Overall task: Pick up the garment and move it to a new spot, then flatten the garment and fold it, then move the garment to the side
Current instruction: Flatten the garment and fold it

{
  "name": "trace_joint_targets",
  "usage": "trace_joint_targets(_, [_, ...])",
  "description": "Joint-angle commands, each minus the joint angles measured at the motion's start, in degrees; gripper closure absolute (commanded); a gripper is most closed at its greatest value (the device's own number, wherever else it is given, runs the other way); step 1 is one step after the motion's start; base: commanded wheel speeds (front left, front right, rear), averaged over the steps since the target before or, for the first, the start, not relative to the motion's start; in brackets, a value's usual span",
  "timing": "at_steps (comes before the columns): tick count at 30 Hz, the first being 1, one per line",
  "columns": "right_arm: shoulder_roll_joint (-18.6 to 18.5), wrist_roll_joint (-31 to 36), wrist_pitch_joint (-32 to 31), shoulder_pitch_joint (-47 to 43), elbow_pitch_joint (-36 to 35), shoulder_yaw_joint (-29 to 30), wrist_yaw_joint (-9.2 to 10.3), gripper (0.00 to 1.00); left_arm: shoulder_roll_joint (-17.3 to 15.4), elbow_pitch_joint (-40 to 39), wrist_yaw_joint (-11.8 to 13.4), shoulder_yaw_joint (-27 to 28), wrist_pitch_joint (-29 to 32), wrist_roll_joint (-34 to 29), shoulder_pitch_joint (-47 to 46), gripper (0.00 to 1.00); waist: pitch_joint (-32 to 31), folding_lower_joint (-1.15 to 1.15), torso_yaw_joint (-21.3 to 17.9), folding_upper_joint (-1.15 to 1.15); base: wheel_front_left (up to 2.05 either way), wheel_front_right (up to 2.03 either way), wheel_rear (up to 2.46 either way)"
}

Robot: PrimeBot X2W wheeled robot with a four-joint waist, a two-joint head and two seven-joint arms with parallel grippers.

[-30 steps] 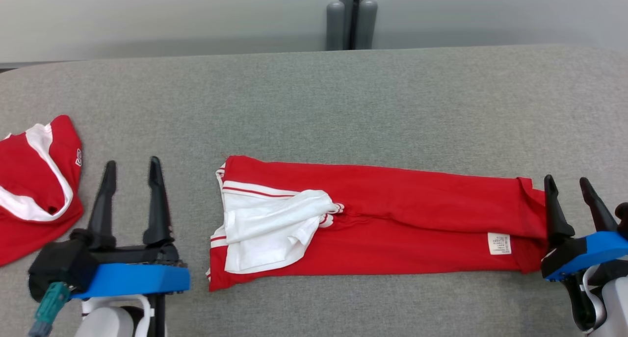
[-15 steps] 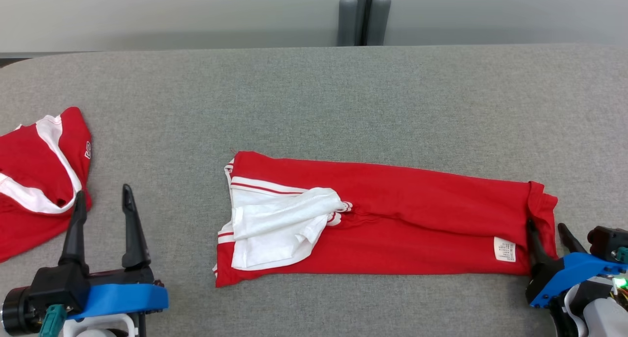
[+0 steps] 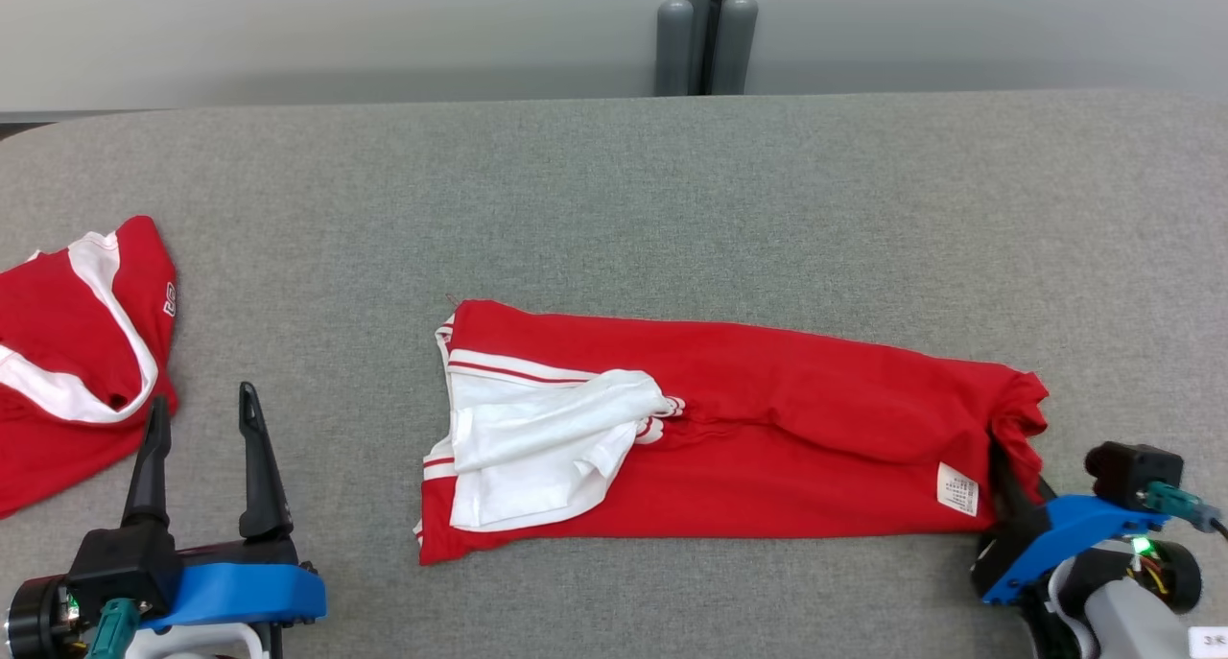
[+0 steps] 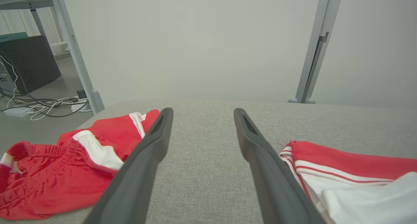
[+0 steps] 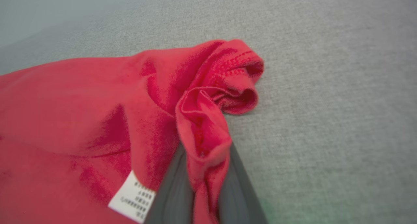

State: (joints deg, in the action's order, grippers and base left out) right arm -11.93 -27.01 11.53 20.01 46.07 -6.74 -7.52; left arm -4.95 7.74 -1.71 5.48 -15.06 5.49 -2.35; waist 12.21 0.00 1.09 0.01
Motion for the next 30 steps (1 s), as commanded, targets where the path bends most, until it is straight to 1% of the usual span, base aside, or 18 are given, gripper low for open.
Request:
trace_joint_targets(1, [-1.2, -0.7, 0.5, 0.2, 1.2, 0.6, 0.08, 1.00, 0.4, 0.3, -0.3, 0.6, -0.1, -0.6, -0.3, 0.00, -0.4, 0.00, -0.2, -0.01, 0.00, 0.00, 0.00])
trace_joint_targets(5, [-4.3, -1.3, 2.0, 0.9, 1.7, 3.1, 0.07, 1.00, 0.6, 0.8, -0.9, 1.4, -0.1, -1.5, 0.4, 0.00, -1.3, 0.00, -0.7, -0.01, 0.00, 0.00, 0.00])
trace_joint_targets(10, [-8.0, -1.4, 2.9, 0.0, 1.0, 6.6, 0.04, 1.00, 0.8, 0.6, -0.7, 1.2, -0.1, -2.7, 1.3, 0.00, -2.4, 0.00, -1.4, -0.01, 0.00, 0.00, 0.00])
trace_joint_targets(12, [-8.9, -0.8, 3.1, -0.5, 0.2, 7.8, 0.04, 1.00, 0.9, 1.0, -0.9, 1.6, -0.1, -2.6, 1.4, 0.00, -2.6, 0.00, -1.7, -0.01, 0.00, 0.00, 0.00])
trace_joint_targets(15, [-9.2, 0.2, 3.2, -0.6, -1.6, 8.3, 0.03, 1.00, 0.9, 1.2, -1.3, 2.2, -0.1, -2.6, 1.5, 0.00, -3.0, 0.00, -2.2, -0.01, 0.00, 0.00, 0.00])
trace_joint_targets(17, [-8.5, 0.8, 2.7, -0.8, -3.3, 7.9, 0.03, 1.00, 1.0, 1.4, -1.7, 2.3, -0.1, -2.6, 1.6, 0.00, -3.2, 0.00, -2.4, -0.01, 0.00, 0.00, 0.00])
trace_joint_targets(22, [-5.1, 1.0, 1.0, -2.0, -10.0, 6.7, 0.03, 1.00, 1.3, 1.8, -1.9, 2.1, -0.1, -2.8, 1.8, 0.00, -3.6, 0.00, -2.6, -0.01, 0.00, 0.00, 0.00])
trace_joint_targets(30, [1.9, 2.8, -3.8, -4.1, -23.0, 0.7, 0.03, 1.00, 1.7, 2.0, -2.1, 1.7, -0.1, -2.6, 2.0, 0.00, -3.4, 0.00, -2.2, -0.01, 0.00, 0.00, 0.00])
